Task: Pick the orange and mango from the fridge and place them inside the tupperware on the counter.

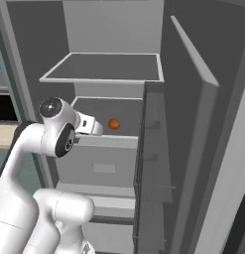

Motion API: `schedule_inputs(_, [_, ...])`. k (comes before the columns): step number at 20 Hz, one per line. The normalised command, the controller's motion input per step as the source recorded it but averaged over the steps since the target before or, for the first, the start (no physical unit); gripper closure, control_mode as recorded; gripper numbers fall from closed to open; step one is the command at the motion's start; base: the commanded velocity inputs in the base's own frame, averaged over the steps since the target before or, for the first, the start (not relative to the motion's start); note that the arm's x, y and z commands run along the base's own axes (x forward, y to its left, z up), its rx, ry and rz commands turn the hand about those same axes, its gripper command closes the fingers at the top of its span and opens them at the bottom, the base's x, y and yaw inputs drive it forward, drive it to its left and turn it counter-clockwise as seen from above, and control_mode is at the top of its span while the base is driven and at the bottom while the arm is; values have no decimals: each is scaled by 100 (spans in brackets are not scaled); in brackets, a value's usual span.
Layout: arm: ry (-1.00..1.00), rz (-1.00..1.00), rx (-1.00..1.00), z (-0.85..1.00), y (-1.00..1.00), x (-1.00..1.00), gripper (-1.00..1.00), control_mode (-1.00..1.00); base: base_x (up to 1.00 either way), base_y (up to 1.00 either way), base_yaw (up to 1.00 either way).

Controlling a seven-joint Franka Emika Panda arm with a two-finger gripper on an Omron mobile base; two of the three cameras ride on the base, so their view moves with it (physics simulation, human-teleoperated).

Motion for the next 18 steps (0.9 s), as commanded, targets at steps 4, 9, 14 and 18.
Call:
schedule_inputs(4, [0, 0, 0, -11, -12, 47, -100, -100, 0, 0, 0])
schedule_inputs(9, [4, 0, 0, -16, -16, 51, -100, -100, 0, 0, 0])
schedule_inputs(14, [7, -1, 0, -17, -6, 50, -100, -100, 0, 0, 0])
schedule_inputs(18, [9, -2, 0, -16, 0, 50, -100, -100, 0, 0, 0])
